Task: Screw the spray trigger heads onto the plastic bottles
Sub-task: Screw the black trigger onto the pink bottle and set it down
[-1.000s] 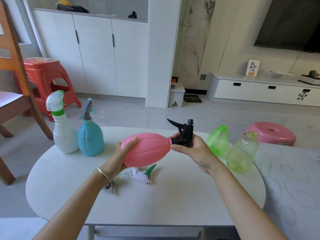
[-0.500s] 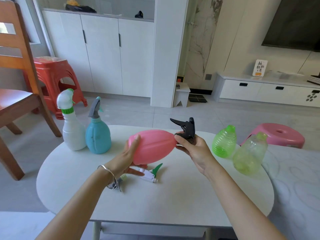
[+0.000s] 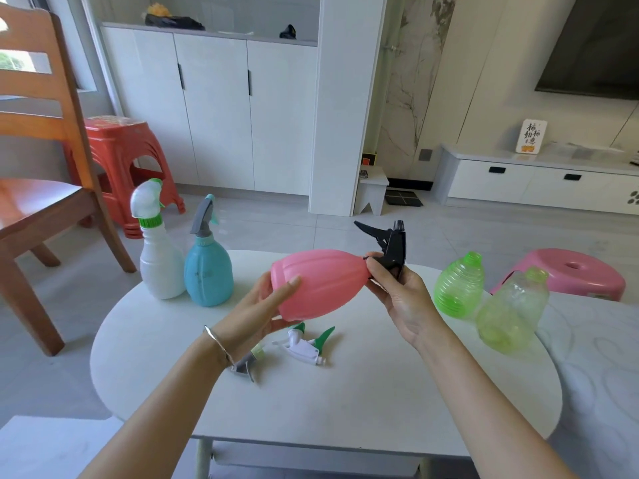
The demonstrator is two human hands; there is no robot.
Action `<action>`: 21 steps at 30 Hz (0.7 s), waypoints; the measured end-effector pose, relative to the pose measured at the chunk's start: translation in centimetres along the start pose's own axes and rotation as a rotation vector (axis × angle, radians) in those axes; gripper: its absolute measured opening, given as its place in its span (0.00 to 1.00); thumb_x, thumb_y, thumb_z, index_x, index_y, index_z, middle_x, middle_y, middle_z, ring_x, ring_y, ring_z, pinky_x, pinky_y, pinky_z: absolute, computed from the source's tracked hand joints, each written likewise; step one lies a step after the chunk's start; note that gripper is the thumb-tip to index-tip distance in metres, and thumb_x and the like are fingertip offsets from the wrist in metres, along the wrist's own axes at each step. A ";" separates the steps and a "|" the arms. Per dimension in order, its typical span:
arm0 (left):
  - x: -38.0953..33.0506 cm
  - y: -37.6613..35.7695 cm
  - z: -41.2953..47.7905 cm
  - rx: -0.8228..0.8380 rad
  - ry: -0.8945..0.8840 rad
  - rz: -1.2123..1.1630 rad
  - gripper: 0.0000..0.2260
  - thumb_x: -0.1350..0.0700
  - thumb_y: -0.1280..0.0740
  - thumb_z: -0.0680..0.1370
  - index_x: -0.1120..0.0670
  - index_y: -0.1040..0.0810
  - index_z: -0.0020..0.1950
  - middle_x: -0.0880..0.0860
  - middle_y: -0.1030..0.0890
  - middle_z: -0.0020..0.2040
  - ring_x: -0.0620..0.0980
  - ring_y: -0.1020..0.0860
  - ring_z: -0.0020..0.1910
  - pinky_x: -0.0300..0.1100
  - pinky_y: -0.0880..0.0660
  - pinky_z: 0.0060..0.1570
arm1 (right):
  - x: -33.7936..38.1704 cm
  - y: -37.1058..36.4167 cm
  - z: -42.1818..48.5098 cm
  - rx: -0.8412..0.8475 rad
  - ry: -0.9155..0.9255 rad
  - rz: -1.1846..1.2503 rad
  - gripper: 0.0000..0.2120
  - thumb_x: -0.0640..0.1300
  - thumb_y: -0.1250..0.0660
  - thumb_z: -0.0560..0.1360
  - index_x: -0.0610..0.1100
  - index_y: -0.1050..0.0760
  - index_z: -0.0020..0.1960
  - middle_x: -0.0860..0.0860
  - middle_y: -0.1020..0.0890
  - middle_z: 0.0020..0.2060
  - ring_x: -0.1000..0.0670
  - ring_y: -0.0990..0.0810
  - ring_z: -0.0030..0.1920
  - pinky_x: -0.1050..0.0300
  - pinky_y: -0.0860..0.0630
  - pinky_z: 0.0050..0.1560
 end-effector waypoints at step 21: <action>-3.4 3.8 -4.1 -0.330 -0.333 0.197 0.37 0.32 0.25 0.52 0.41 0.30 0.58 0.49 0.22 0.56 0.40 0.20 0.49 0.40 0.20 0.43 | -0.4 -7.8 -0.4 -0.032 0.131 -0.112 0.06 0.40 0.28 0.70 0.44 0.20 0.47 0.53 0.16 0.43 0.55 0.18 0.48 0.61 0.23 0.57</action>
Point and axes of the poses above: each hand's wrist, its own z-axis towards the middle knuckle, its own y-axis out of the back of the hand, x = y × z, the point moved 3 cm from there along z, towards the middle knuckle
